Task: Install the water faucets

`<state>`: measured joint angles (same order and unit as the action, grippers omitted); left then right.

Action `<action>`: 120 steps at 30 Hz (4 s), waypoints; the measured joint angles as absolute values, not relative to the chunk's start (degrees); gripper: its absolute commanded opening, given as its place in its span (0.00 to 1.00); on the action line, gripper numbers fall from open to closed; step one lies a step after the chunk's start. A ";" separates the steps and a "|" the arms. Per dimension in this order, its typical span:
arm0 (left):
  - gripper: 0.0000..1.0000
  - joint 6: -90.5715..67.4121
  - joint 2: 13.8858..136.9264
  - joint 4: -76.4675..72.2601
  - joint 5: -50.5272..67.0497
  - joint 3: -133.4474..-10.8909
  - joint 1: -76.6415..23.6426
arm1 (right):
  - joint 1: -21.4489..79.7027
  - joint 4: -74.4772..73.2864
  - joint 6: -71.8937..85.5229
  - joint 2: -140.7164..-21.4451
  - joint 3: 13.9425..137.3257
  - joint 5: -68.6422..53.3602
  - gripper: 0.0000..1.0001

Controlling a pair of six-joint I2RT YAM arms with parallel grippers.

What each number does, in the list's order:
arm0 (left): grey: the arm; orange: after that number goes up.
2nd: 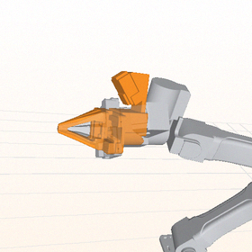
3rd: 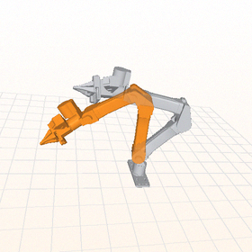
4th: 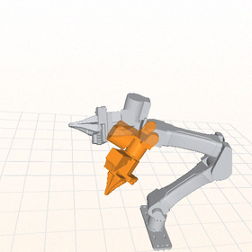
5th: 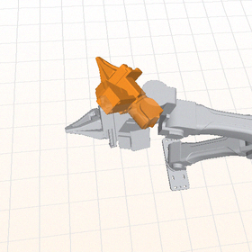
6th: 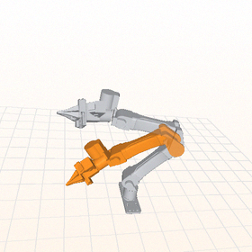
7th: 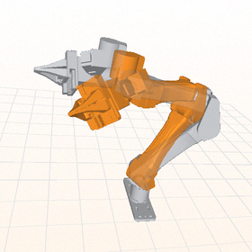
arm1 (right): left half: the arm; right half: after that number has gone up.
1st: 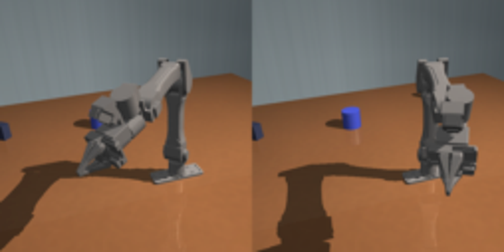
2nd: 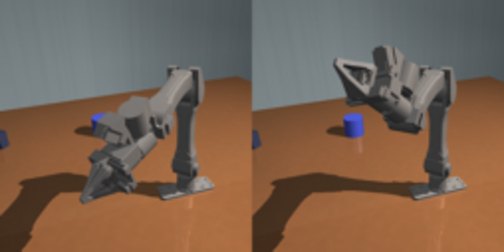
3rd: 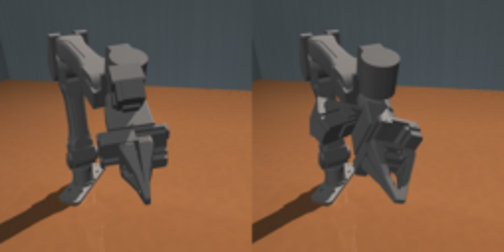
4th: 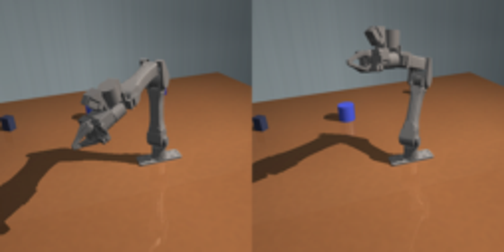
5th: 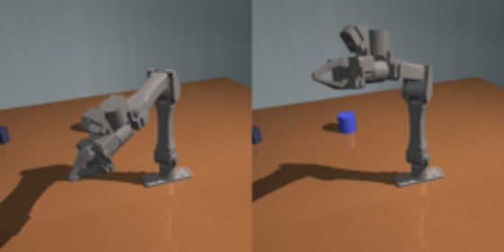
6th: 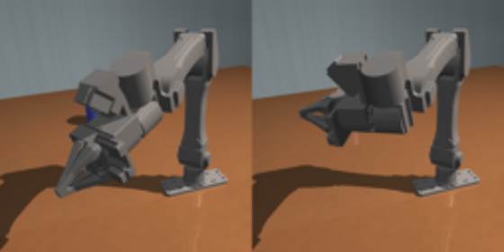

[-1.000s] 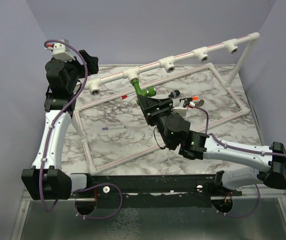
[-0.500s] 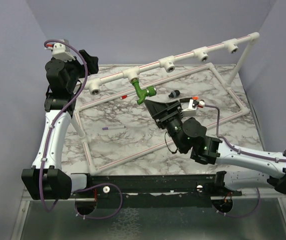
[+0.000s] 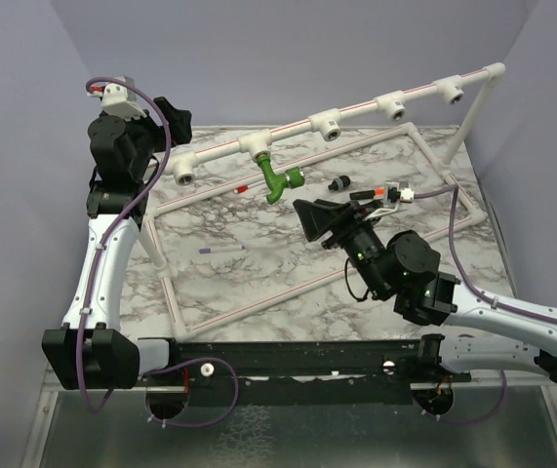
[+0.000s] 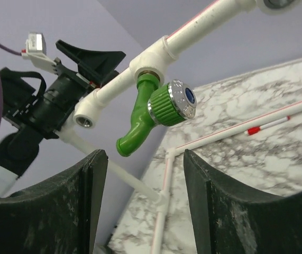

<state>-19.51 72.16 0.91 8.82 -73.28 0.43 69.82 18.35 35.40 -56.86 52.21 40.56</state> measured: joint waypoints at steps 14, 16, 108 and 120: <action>0.99 -19.51 72.16 0.91 8.82 -73.28 0.43 | 69.80 16.27 -15.29 -56.31 56.90 28.08 0.79; 0.99 -19.51 72.16 0.89 8.82 -73.28 0.43 | 69.80 15.11 -22.46 -56.21 57.08 25.08 0.82; 0.99 -19.70 72.51 0.27 9.21 -73.32 0.75 | 68.82 33.95 10.83 -82.54 65.06 44.38 0.01; 0.99 -19.73 72.36 0.60 9.61 -73.32 0.75 | 68.14 36.53 42.46 -81.78 62.11 45.74 0.01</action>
<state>-19.73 72.36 0.60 9.61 -73.32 0.75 68.14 36.53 42.46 -81.78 62.11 45.74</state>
